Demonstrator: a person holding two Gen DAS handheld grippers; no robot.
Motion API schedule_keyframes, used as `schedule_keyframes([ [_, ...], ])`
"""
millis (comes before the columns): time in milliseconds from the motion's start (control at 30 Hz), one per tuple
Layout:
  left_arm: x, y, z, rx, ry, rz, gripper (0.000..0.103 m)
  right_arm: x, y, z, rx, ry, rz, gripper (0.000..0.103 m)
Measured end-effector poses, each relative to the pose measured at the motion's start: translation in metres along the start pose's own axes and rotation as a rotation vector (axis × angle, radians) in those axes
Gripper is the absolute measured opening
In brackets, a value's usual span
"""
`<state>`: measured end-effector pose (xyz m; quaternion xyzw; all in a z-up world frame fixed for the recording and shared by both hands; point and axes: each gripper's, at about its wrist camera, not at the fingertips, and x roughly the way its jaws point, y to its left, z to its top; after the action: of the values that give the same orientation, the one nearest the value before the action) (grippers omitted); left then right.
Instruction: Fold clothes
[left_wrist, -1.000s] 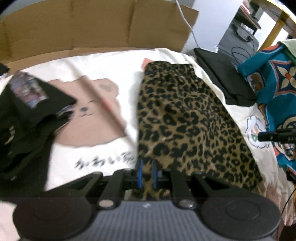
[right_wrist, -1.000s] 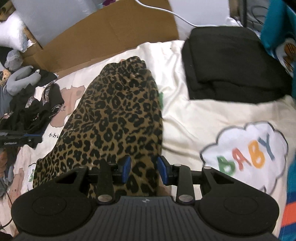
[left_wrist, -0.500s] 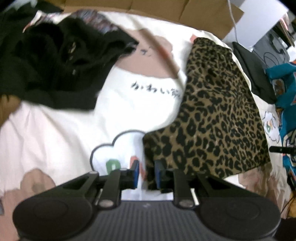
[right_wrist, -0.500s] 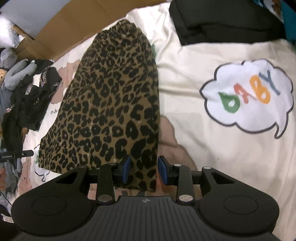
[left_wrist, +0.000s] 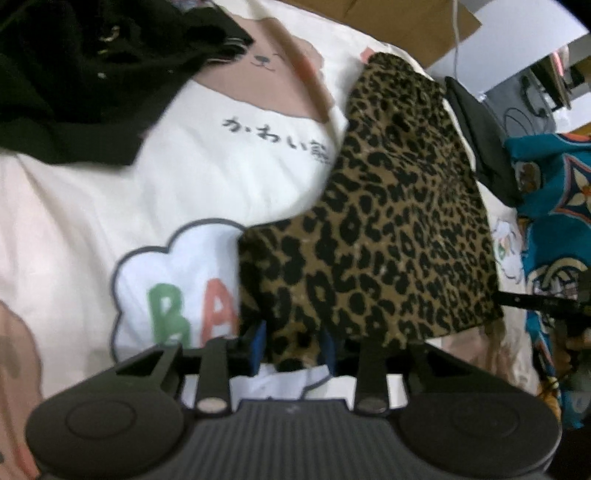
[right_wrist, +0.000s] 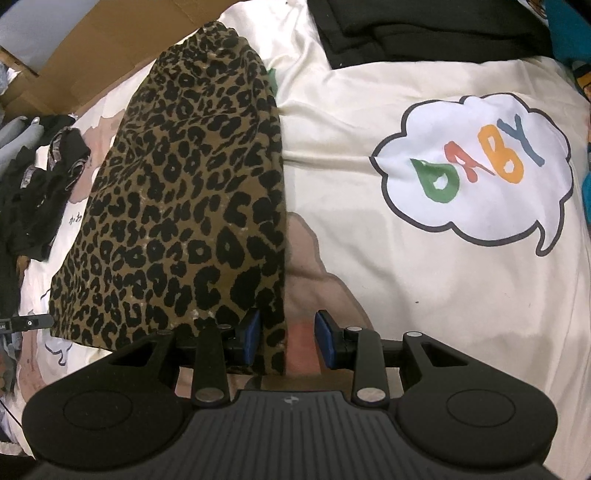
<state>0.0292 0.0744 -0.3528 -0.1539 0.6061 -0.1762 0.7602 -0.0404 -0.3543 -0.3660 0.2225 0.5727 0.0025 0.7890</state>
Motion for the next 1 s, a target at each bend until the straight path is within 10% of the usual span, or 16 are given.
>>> schedule_keyframes([
  [267, -0.004, 0.011, 0.006, -0.005, -0.026, 0.035, 0.002, 0.002, -0.002, -0.001, -0.002, 0.009, 0.003, 0.039],
  [1000, -0.01, 0.02, 0.007, 0.006, -0.036, 0.086, 0.008, 0.009, -0.002, -0.002, 0.004, 0.034, 0.011, 0.052],
])
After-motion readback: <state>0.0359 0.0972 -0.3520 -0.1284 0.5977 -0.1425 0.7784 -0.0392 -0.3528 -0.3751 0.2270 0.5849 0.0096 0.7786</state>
